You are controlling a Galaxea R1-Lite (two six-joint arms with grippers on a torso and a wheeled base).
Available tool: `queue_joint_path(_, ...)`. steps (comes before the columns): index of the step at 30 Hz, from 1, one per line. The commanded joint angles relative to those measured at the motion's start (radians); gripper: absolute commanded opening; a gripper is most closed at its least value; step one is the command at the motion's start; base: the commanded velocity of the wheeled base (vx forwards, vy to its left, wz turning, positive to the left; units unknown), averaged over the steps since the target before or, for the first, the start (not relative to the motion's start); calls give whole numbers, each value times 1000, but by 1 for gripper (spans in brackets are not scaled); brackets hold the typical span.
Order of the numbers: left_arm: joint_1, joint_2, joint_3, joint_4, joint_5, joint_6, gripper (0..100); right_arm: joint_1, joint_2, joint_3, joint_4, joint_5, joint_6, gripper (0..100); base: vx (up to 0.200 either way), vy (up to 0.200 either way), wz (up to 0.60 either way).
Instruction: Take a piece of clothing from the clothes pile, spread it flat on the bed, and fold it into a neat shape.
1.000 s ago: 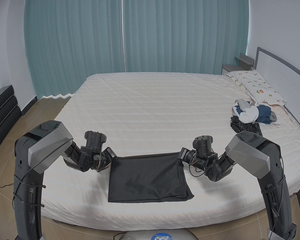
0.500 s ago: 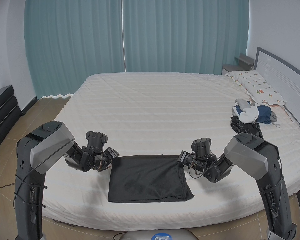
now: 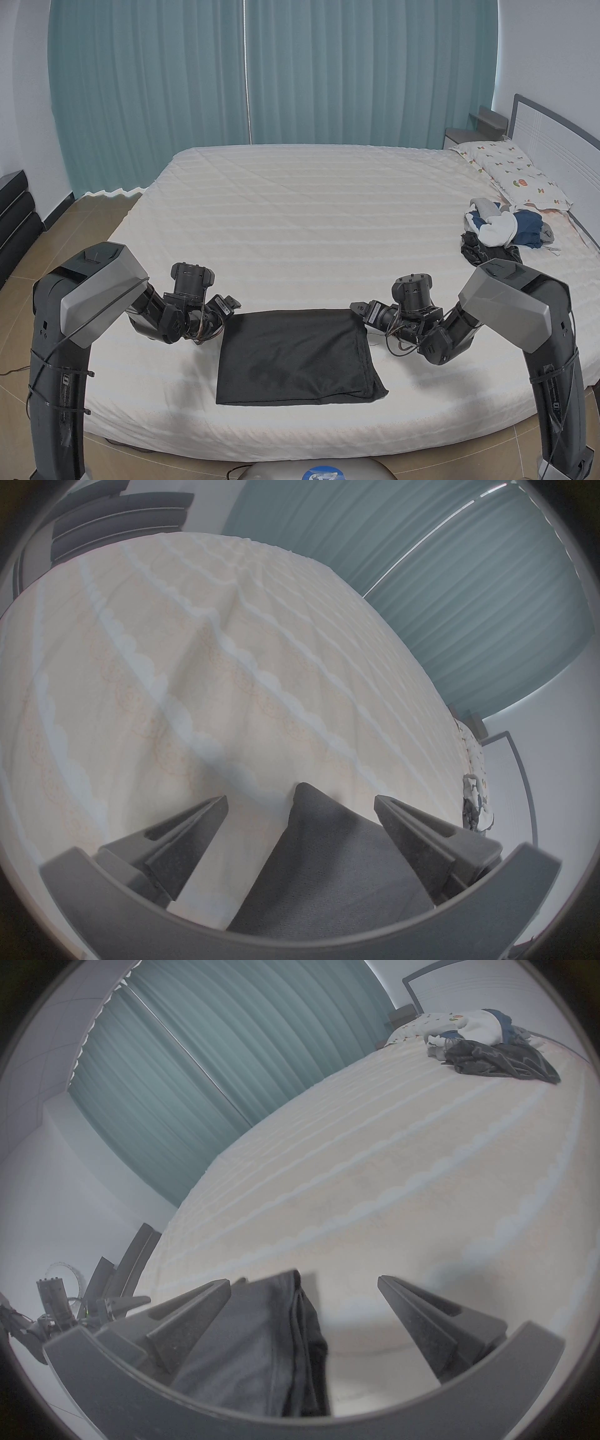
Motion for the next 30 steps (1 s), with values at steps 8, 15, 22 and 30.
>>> queue_joint_path(8, 52, -43, 16, 1, -18, -68, 100, 96, -329, 554, -120, 152, -11, 100, 0, 0, 0)
queue_joint_path(15, 55, -43, 18, 1, -18, -68, 100, 128, -337, 673, -197, 227, -12, 100, 0, 0, 0)
queue_joint_path(22, 55, -39, 18, 1, -18, -68, 100, 159, -322, 688, -205, 265, -14, 100, 0, 0, 0)
queue_joint_path(30, 55, -39, 16, 1, -18, -68, 100, 166, -263, 676, -206, 262, -29, 100, 0, 0, 0)
